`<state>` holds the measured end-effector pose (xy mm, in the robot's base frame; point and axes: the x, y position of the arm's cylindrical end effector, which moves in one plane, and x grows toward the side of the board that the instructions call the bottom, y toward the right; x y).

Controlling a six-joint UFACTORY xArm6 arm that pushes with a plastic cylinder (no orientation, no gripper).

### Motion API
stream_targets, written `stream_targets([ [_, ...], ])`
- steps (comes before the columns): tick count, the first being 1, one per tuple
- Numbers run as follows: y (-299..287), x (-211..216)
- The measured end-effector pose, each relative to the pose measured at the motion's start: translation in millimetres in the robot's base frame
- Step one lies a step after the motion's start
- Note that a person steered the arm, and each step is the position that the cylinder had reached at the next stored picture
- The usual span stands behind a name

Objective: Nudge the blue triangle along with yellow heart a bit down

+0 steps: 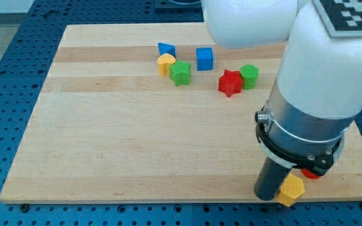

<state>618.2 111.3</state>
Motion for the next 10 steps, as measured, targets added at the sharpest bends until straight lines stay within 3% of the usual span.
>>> stream_targets([
  [5, -41.9, -51.4],
  [7, -191.3, -131.3],
  [8, -232.9, -202.8],
  [10, -239.6, -346.0],
])
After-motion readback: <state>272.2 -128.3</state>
